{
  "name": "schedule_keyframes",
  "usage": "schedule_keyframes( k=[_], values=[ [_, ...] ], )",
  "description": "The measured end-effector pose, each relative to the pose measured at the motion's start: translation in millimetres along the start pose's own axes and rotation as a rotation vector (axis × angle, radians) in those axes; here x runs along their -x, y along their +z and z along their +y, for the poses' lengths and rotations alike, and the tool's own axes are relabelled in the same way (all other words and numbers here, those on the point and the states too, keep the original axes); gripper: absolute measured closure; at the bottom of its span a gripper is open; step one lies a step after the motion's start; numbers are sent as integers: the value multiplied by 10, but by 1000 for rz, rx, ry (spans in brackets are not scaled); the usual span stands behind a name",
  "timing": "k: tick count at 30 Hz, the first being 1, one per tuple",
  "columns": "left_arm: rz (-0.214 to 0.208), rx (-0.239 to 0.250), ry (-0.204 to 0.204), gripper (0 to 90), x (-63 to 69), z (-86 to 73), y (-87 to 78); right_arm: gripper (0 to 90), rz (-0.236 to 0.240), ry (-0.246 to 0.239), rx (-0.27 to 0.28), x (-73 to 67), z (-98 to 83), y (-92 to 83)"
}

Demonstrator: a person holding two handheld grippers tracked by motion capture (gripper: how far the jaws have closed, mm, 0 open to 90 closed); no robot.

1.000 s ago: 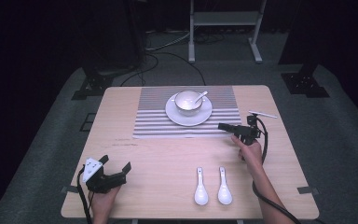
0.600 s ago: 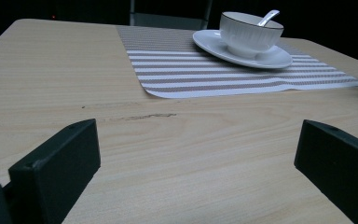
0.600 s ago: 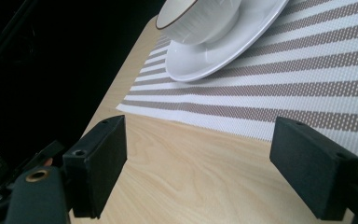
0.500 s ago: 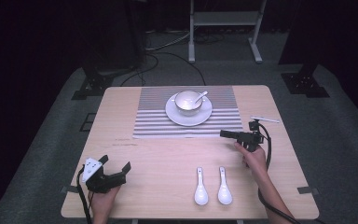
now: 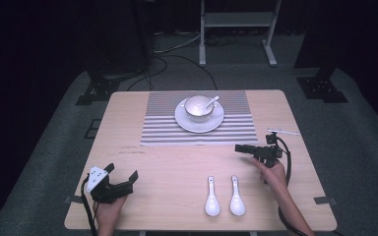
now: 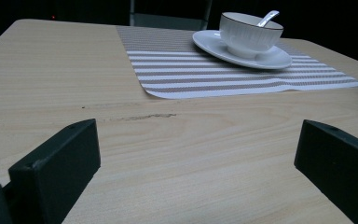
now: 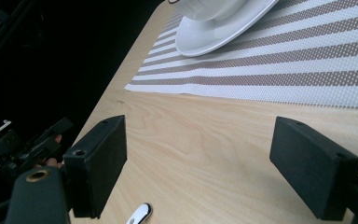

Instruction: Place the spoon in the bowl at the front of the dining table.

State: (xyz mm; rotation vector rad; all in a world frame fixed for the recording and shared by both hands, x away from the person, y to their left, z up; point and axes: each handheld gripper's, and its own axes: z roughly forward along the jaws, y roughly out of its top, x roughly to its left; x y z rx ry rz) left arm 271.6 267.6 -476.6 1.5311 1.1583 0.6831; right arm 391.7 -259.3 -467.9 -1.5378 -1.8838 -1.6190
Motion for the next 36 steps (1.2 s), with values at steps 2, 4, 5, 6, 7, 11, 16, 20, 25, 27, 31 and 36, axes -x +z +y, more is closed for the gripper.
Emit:
schedule_keyframes(
  k=[2, 4, 5, 6, 7, 11, 16, 20, 25, 27, 31, 36],
  values=[
    [1, 1, 1, 0, 1, 0, 0, 178, -2, -3, -2, 2, -24, -25],
    [0, 1, -1, 0, -1, 0, -1, 178, -2, -7, -4, 0, -47, -52],
    [0, 1, -1, 0, -1, 0, -1, 178, -2, -7, -4, 0, -47, -52],
    [0, 1, -1, 0, -1, 0, -1, 178, -2, -5, -4, -5, -70, -80],
    [1, 1, -1, 0, -1, 0, -1, 178, -2, -5, -4, -5, -70, -80],
    [1, -1, 1, 0, 0, 0, 1, 178, -2, -7, -4, -7, -111, -119],
    [3, -5, 3, 0, -1, 0, 2, 178, -6, -9, -5, 0, -165, -157],
    [2, -5, 4, 0, -1, 1, 2, 178, -9, -13, -6, 4, -223, -200],
    [2, -6, 7, 0, 3, 0, 4, 178, -10, -12, -4, 14, -274, -251],
    [2, -6, 7, 0, 3, 1, 4, 178, -12, -13, -4, 18, -282, -263],
    [2, -7, 9, 0, 4, 1, 5, 178, -11, -10, 2, 24, -326, -324],
    [2, -10, 10, 0, 8, 1, 7, 178, -6, -8, 10, 23, -362, -374]
  ],
)
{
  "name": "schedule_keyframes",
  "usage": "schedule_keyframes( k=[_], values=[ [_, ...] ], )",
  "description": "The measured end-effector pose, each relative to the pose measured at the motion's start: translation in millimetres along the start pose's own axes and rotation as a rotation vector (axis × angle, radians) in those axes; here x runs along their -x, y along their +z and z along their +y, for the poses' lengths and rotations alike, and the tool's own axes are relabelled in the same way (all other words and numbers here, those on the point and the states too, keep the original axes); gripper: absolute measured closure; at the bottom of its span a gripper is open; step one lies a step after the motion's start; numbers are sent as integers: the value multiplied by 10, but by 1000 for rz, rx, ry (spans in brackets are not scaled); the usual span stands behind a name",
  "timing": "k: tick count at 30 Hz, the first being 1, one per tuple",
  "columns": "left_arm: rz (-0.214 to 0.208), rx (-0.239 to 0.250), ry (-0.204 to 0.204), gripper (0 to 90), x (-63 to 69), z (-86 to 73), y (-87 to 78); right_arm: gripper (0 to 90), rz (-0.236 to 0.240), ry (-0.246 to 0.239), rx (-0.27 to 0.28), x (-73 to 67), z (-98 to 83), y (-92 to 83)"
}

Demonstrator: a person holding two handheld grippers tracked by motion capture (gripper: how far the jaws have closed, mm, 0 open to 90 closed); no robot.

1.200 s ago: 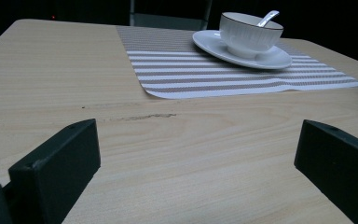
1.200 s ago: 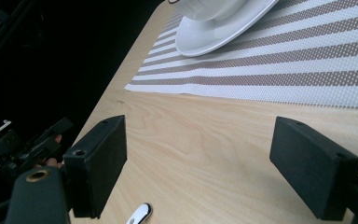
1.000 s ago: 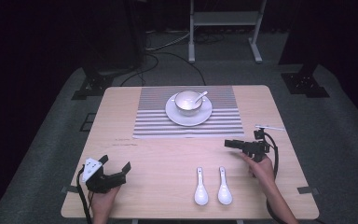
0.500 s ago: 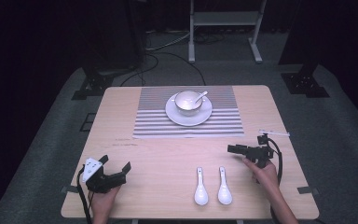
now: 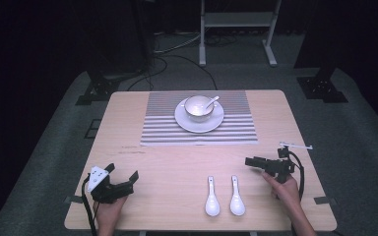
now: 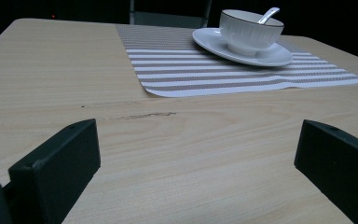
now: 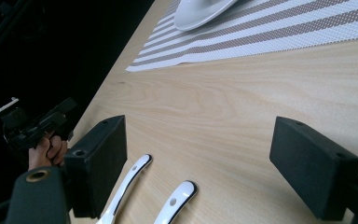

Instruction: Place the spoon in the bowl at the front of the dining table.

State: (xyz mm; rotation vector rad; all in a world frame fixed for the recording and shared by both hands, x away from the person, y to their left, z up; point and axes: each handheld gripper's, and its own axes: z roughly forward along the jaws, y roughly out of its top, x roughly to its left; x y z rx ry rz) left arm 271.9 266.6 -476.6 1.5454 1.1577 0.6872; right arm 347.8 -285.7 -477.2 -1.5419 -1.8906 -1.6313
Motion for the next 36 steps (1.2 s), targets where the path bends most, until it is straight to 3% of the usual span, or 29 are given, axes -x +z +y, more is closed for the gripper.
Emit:
schedule_keyframes(
  k=[14, 36],
  values=[
    [-1, -4, 4, 0, 4, 1, 1, 178, 5, 27, 19, 82, -262, -138],
    [3, -5, 7, 0, 9, 1, 3, 178, 10, 8, 73, 41, -517, -387]
  ],
)
